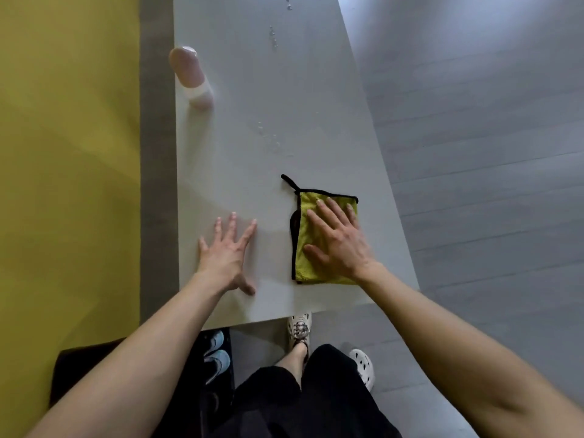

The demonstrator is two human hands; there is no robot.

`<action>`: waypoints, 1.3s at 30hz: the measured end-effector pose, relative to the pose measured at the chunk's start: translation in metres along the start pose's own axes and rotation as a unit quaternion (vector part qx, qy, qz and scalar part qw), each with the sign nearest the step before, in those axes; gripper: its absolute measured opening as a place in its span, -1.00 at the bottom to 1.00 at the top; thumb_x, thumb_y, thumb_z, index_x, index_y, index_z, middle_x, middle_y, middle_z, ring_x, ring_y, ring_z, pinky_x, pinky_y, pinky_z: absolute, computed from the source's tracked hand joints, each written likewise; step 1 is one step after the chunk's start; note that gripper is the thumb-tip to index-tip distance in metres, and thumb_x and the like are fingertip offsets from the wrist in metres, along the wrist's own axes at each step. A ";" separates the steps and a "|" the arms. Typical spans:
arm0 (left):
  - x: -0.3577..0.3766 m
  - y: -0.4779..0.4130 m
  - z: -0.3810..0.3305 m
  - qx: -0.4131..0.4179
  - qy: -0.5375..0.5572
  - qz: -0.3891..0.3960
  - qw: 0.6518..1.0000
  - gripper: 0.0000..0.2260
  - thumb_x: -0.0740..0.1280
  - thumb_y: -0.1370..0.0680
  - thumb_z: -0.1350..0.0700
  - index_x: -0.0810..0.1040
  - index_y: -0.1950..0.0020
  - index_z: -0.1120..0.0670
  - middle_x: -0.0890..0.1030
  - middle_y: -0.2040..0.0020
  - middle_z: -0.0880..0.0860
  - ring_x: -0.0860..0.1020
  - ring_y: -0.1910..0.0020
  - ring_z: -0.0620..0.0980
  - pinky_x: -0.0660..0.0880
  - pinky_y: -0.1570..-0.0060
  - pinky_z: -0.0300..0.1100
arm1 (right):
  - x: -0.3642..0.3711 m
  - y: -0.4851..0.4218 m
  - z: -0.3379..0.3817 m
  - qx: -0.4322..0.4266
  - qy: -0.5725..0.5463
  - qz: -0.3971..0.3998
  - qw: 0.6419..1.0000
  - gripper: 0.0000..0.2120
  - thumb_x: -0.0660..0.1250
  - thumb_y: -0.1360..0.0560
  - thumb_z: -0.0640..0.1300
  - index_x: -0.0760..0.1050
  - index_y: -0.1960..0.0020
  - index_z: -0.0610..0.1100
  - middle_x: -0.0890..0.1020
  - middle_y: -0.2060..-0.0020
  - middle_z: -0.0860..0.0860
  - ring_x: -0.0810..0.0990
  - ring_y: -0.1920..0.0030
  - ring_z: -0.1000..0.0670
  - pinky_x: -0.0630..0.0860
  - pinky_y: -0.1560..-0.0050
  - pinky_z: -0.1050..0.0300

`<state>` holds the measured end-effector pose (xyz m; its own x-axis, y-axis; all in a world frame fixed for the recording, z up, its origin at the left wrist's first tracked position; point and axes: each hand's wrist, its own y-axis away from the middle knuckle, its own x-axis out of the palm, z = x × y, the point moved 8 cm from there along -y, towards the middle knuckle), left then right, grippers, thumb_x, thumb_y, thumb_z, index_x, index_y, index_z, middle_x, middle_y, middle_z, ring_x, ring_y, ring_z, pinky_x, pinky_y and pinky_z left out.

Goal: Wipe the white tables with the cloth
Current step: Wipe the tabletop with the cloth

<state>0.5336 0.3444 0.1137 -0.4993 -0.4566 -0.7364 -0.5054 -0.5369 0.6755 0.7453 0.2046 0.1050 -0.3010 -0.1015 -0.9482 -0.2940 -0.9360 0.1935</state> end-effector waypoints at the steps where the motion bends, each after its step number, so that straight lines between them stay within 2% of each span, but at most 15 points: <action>1: 0.002 -0.004 0.001 -0.008 0.007 0.010 1.000 0.50 0.69 -0.21 -0.36 -0.48 -0.67 -0.25 -0.52 -0.67 0.08 -0.40 -0.69 0.28 -0.03 -0.62 0.51 | 0.004 -0.006 0.000 0.010 0.006 -0.015 1.000 -0.19 0.15 -0.66 0.43 0.09 -0.77 0.05 0.03 -0.77 -0.06 -0.11 -0.77 -0.10 -0.06 -0.72 -0.35; 5: 0.001 -0.007 0.000 -0.012 0.012 0.004 1.000 0.54 0.68 -0.16 -0.40 -0.50 -0.66 -0.25 -0.50 -0.68 0.09 -0.37 -0.70 0.30 0.00 -0.62 0.51 | 0.029 -0.009 0.038 0.038 -0.004 -0.030 0.999 -0.09 -0.02 -0.60 0.56 -0.17 -0.78 0.13 -0.27 -0.75 -0.15 -0.32 -0.74 -0.18 -0.24 -0.70 -0.39; 9: -0.007 -0.002 -0.002 -0.010 0.008 -0.001 1.000 0.53 0.68 -0.16 -0.40 -0.48 -0.67 -0.25 -0.45 -0.70 0.10 -0.34 -0.71 0.31 0.03 -0.62 0.50 | 0.041 0.009 0.067 0.003 0.010 -0.014 1.000 -0.11 -0.03 -0.60 0.60 -0.13 -0.77 0.19 -0.27 -0.75 -0.14 -0.30 -0.75 -0.20 -0.15 -0.68 -0.45; 11: -0.009 0.001 -0.004 -0.007 0.003 0.001 1.000 0.53 0.67 -0.15 -0.41 -0.48 -0.67 -0.24 -0.45 -0.70 0.11 -0.33 -0.70 0.32 0.05 -0.62 0.50 | 0.037 0.026 0.045 -0.008 0.017 -0.015 1.000 -0.12 0.01 -0.60 0.59 -0.06 -0.77 0.18 -0.21 -0.77 -0.09 -0.26 -0.76 -0.15 -0.08 -0.68 -0.44; 14: -0.010 0.001 -0.006 -0.005 -0.004 -0.009 1.000 0.54 0.67 -0.14 -0.43 -0.49 -0.67 -0.23 -0.44 -0.71 0.13 -0.31 -0.71 0.34 0.09 -0.60 0.51 | 0.019 0.042 -0.031 0.044 0.040 -0.021 0.998 -0.10 0.04 -0.58 0.60 0.03 -0.77 0.17 -0.15 -0.77 -0.08 -0.22 -0.76 -0.14 -0.07 -0.67 -0.46; 16: -0.010 0.000 -0.007 -0.004 -0.005 -0.012 1.000 0.55 0.67 -0.13 -0.42 -0.49 -0.67 -0.23 -0.44 -0.70 0.13 -0.32 -0.70 0.34 0.10 -0.60 0.51 | 0.002 0.028 -0.080 0.109 0.044 -0.030 0.993 -0.08 0.02 -0.57 0.60 0.03 -0.77 0.12 -0.14 -0.77 -0.14 -0.25 -0.76 -0.17 -0.13 -0.67 -0.47; 18: -0.009 0.000 -0.008 -0.003 -0.009 -0.009 1.000 0.55 0.68 -0.13 -0.41 -0.49 -0.67 -0.23 -0.44 -0.70 0.12 -0.32 -0.70 0.35 0.10 -0.60 0.51 | -0.011 -0.005 -0.091 0.153 0.023 -0.045 0.987 -0.04 0.01 -0.56 0.60 -0.06 -0.78 0.08 -0.17 -0.76 -0.18 -0.28 -0.75 -0.21 -0.17 -0.66 -0.48; 20: -0.008 0.000 -0.007 -0.005 -0.014 -0.009 1.000 0.55 0.68 -0.14 -0.41 -0.50 -0.66 -0.23 -0.44 -0.71 0.12 -0.31 -0.71 0.35 0.11 -0.60 0.51 | -0.005 -0.039 -0.060 0.138 0.005 -0.042 0.990 0.01 0.01 -0.53 0.64 -0.15 -0.78 0.11 -0.22 -0.76 -0.15 -0.30 -0.74 -0.24 -0.22 -0.66 -0.49; 22: -0.008 0.001 -0.005 -0.009 -0.018 -0.006 1.000 0.55 0.67 -0.15 -0.43 -0.50 -0.66 -0.23 -0.44 -0.71 0.11 -0.31 -0.71 0.34 0.11 -0.61 0.50 | 0.012 -0.049 0.000 0.079 0.017 -0.032 0.996 0.01 -0.02 -0.51 0.67 -0.14 -0.78 0.15 -0.24 -0.76 -0.14 -0.31 -0.73 -0.28 -0.23 -0.65 -0.50; 25: -0.009 0.005 -0.005 -0.010 -0.014 0.003 1.000 0.53 0.65 -0.15 -0.44 -0.52 -0.65 -0.24 -0.45 -0.71 0.10 -0.32 -0.71 0.32 0.12 -0.62 0.48 | 0.032 0.003 0.055 0.009 0.030 0.001 1.000 -0.03 -0.03 -0.55 0.64 -0.12 -0.78 0.14 -0.23 -0.76 -0.14 -0.28 -0.74 -0.27 -0.15 -0.65 -0.51; 28: -0.011 0.006 -0.008 -0.010 -0.011 0.001 1.000 0.53 0.65 -0.15 -0.44 -0.51 -0.65 -0.25 -0.46 -0.70 0.10 -0.32 -0.71 0.32 0.12 -0.62 0.48 | 0.026 0.046 0.007 0.000 0.036 -0.013 0.999 -0.04 0.07 -0.55 0.63 0.04 -0.78 0.13 -0.08 -0.77 -0.14 -0.18 -0.76 -0.23 -0.05 -0.65 -0.49; 31: -0.011 0.006 -0.009 -0.010 -0.014 -0.003 1.000 0.53 0.65 -0.15 -0.44 -0.53 -0.64 -0.26 -0.45 -0.71 0.11 -0.31 -0.71 0.33 0.13 -0.61 0.49 | -0.001 0.030 -0.081 0.115 0.036 -0.027 0.992 -0.01 0.09 -0.54 0.63 -0.01 -0.78 0.10 -0.11 -0.76 -0.20 -0.23 -0.76 -0.22 -0.11 -0.70 -0.42; 33: -0.011 0.004 -0.008 -0.011 -0.016 -0.001 1.000 0.54 0.66 -0.15 -0.44 -0.52 -0.64 -0.26 -0.44 -0.71 0.11 -0.31 -0.72 0.33 0.13 -0.60 0.49 | -0.016 -0.007 -0.100 0.160 0.021 -0.060 0.985 0.02 0.10 -0.55 0.62 -0.03 -0.79 0.04 -0.11 -0.75 -0.24 -0.20 -0.76 -0.24 -0.13 -0.71 -0.38; 36: -0.011 0.004 -0.006 -0.012 -0.025 -0.005 1.000 0.54 0.65 -0.15 -0.44 -0.53 -0.64 -0.25 -0.43 -0.72 0.12 -0.30 -0.72 0.33 0.13 -0.61 0.48 | -0.004 -0.049 -0.044 0.130 -0.002 -0.101 0.986 0.04 0.16 -0.54 0.59 0.07 -0.78 -0.04 -0.01 -0.74 -0.28 -0.08 -0.75 -0.31 -0.08 -0.70 -0.37; 39: -0.012 0.006 -0.007 -0.012 -0.027 0.000 1.000 0.54 0.65 -0.15 -0.44 -0.53 -0.64 -0.24 -0.43 -0.72 0.12 -0.30 -0.72 0.33 0.13 -0.61 0.48 | 0.022 -0.017 0.052 0.022 -0.007 -0.045 0.999 -0.01 0.11 -0.58 0.55 0.00 -0.79 -0.03 -0.11 -0.75 -0.25 -0.18 -0.75 -0.27 -0.08 -0.70 -0.37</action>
<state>0.5412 0.3419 0.1270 -0.5365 -0.4176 -0.7334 -0.4892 -0.5542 0.6734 0.6961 0.2357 0.0942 -0.2847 -0.0117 -0.9586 -0.3603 -0.9253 0.1184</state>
